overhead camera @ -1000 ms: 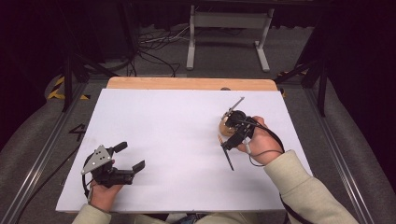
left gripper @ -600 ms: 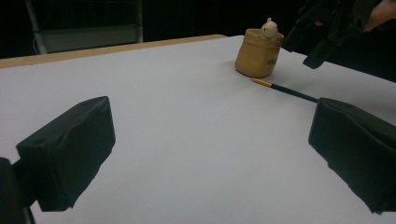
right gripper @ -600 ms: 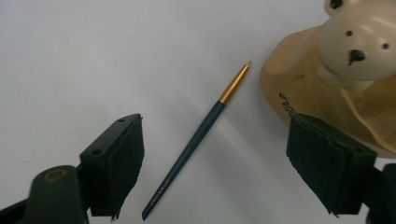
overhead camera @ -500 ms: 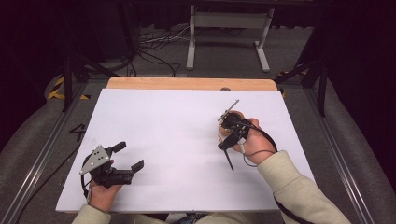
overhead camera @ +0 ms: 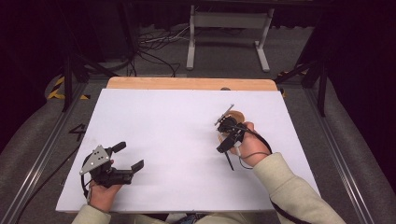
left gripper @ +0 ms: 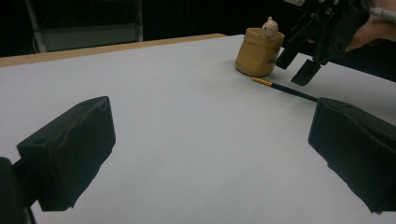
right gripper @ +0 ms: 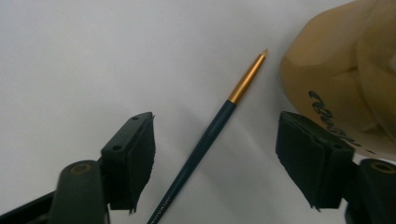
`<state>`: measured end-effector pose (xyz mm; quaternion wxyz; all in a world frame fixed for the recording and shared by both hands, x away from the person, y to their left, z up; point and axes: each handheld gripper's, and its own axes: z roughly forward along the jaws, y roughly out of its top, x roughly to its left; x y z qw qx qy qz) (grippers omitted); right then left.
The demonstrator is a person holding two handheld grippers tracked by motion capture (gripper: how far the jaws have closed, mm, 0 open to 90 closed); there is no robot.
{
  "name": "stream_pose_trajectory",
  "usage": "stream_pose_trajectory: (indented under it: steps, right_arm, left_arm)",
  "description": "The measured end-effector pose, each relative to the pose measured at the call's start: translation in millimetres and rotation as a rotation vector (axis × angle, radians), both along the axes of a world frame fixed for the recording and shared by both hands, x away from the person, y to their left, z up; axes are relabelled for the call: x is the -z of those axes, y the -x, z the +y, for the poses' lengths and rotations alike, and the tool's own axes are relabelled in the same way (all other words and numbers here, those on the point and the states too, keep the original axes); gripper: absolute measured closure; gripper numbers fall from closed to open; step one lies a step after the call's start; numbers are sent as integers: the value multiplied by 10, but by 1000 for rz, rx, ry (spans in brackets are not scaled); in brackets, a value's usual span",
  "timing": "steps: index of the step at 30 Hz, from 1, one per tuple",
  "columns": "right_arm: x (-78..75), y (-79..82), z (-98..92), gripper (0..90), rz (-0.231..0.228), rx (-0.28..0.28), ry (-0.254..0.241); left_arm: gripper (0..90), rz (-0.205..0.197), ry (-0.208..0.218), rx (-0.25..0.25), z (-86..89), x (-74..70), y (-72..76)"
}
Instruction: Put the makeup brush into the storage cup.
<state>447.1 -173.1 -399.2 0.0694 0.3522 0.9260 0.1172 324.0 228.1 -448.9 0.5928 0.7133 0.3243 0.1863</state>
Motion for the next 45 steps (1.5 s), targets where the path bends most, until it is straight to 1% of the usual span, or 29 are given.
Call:
stream_pose_trajectory:
  steps: [1, 4, 8, 10, 14, 15, 19, 20, 23, 25, 26, 27, 29, 31, 34, 36, 43, 45]
  right_arm:
    - [27, -3, 9, 320, 0, -3, 9]
    - [52, -3, 20, 342, 3, -5, 18]
    - [101, -10, 32, 422, -8, 10, 41]
    - [120, -19, 35, 435, -6, 22, 45]
    - [143, -27, 36, 455, -7, 29, 46]
    - [148, -28, 38, 461, -9, 29, 48]
    - [173, -27, 47, 513, -5, 28, 59]
    - [176, -27, 51, 523, 2, 30, 64]
    - [186, -26, 59, 548, 7, 33, 66]
    - [198, -28, 65, 582, 7, 27, 72]
    - [198, -28, 65, 582, 7, 27, 72]
    - [199, -27, 70, 596, 16, 28, 73]
    - [200, -29, 75, 630, 20, 24, 67]
    - [200, -28, 79, 639, 22, 23, 67]
    - [201, -21, 95, 684, 26, 21, 68]
    - [199, -19, 99, 697, 32, 22, 67]
    - [201, -1, 141, 819, 43, 5, 75]
    - [201, 0, 144, 821, 46, 5, 74]
  left_arm:
    - [14, 0, 1, 1, 0, 0, 0]
    - [14, 1, 2, 2, 0, 0, 0]
    - [15, 2, 12, 1, 6, 0, 0]
    - [15, 4, 11, 2, 9, -1, -1]
    - [16, 4, 11, 8, 6, 0, -5]
    - [16, 11, 11, 11, 6, 0, -5]
    - [15, 8, 14, 16, -12, -7, 4]
    - [15, 9, 13, 17, -14, -6, 5]
    - [16, 8, 13, 15, -12, -6, 4]
    - [15, 4, 13, 19, -15, -11, 6]
    - [15, 4, 13, 19, -15, -11, 6]
    - [15, 4, 13, 21, -18, -13, 9]
    - [15, 2, 12, 23, -22, -17, 11]
    - [15, 3, 13, 23, -22, -17, 11]
    - [16, 2, 14, 22, -15, -17, 10]
    - [15, 2, 14, 23, -16, -18, 10]
    - [16, 2, 14, 22, -14, -19, 11]
    - [16, 1, 14, 22, -15, -19, 11]
